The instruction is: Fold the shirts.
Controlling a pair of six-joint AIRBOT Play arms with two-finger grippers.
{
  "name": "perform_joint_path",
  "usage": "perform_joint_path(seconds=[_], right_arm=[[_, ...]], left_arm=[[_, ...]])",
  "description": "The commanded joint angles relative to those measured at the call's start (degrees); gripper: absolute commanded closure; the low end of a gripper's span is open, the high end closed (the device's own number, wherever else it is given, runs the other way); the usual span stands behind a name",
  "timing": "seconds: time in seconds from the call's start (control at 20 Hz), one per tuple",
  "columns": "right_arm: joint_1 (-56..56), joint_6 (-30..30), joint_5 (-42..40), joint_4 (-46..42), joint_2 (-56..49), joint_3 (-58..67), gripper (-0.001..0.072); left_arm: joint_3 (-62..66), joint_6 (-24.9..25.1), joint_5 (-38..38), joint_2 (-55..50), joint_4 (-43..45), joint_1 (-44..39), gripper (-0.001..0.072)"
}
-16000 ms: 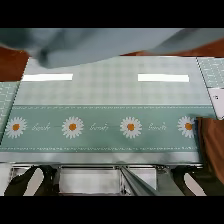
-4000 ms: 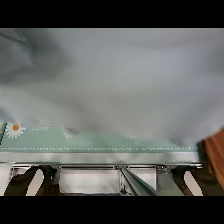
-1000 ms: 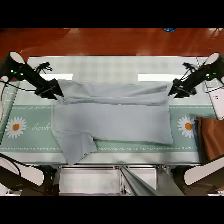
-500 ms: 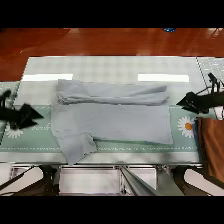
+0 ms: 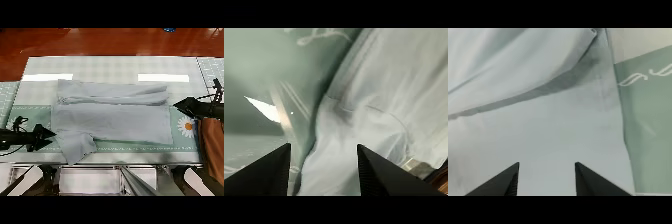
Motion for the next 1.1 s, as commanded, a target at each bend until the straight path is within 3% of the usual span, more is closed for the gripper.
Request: perform_joint_path(seconds=[0.0,0.15,0.2,0.25,0.3,0.4,0.5,0.55,1.05], right_arm=[[-0.09,0.48,1.92,5.92,0.68,-0.48,0.0296],[-0.61,0.31,2.54,9.09,0.68,0.13,0.0296],[-2.19,0.37,3.02,8.07,0.68,0.76,0.0296],[-4.66,0.55,3.58,6.95,0.68,1.27,0.0296],[-7.93,0.94,4.20,4.63,0.68,1.40,0.0296],[-12.17,8.57,7.78,-8.39,0.68,1.05,0.0297],[-12.35,11.91,15.26,-22.08,0.68,-1.36,0.0296],[-12.35,12.41,17.77,-24.79,0.68,-3.43,0.0297],[-11.74,11.43,12.31,-17.94,-2.27,-14.75,0.0297]], left_arm=[[-1.51,-1.14,4.79,-1.22,0.04,-7.13,0.0198],[-2.40,-1.36,10.84,-4.13,-2.80,-16.24,0.0202],[-2.36,-0.66,11.06,-5.44,-2.89,-18.60,0.0289],[-2.29,1.05,11.04,-6.47,-2.93,-19.74,0.0574],[-1.97,2.14,10.80,-7.04,-2.95,-19.85,0.0685],[-0.46,3.85,10.14,-6.88,-2.95,-19.50,0.0686],[1.51,4.02,9.46,-6.88,-3.69,-19.26,0.0685],[2.29,4.31,9.42,-6.88,-4.79,-19.26,0.0685],[3.02,5.51,9.46,-6.91,-7.89,-19.28,0.0685]])
